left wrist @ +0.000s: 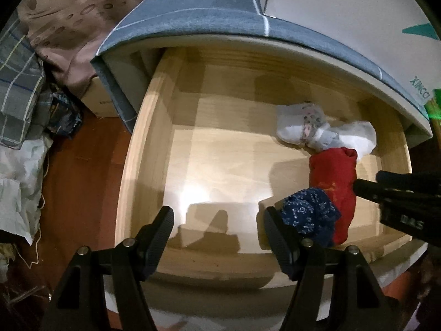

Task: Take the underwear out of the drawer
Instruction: 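Grasp the red sock with the right tool while the left tool grasps the navy floral garment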

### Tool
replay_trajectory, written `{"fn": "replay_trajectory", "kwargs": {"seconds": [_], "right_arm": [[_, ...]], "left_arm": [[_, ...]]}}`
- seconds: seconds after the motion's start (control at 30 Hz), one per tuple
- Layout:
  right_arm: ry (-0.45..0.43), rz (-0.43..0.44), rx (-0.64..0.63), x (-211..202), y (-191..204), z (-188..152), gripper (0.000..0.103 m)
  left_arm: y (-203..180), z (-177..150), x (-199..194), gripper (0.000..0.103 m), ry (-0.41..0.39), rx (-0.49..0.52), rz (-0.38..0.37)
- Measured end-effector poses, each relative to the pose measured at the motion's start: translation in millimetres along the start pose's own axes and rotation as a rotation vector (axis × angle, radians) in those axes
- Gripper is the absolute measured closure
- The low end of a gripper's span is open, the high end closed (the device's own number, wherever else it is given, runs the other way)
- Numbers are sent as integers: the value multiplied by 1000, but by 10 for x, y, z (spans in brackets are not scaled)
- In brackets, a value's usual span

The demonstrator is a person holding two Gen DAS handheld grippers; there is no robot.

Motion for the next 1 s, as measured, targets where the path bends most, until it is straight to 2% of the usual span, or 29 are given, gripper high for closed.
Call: {"fn": "replay_trajectory", "kwargs": {"seconds": [0.1,0.17,0.33,0.4,0.43,0.53,0.57,0.67,0.77,1.0], "right_arm": [[16,-8,2,128,16,27,52],[25,-9,0,196,37,40,47],[52,-1,-36,312,150,40,45],[64,0,-49,355,217,32,41],[67,-2,-54,379,240,31,36],[91,9,-68,466,324,11,35],[105,26,-65,490,356,-8,36],[95,16,-80,551,360,-7,54],[117,24,-69,555,337,-71,66],[133,-54,-64,570,-15,-256,68]], "left_arm": [[5,16,21,34,5,12,-1],[16,14,43,34,14,12,5],[61,-11,116,34,44,-29,-18],[92,-22,134,34,54,-52,-29],[104,-28,137,34,56,-60,-31],[139,-35,129,34,57,-75,-31],[141,-35,125,34,55,-73,-26],[124,-30,117,34,55,-61,-20],[83,-31,121,34,59,-37,-9],[-86,-59,137,34,76,2,-24]]}}
Point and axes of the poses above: each gripper's, at about its wrist camera, not at the fingertips, and x roughly the way its jaws point, y to its left, z to its top, the point moved 9 cm from there along x, roughly the way its jaws point, and after that the axes turned 4 degrees about -z, right-handed, at the moved point
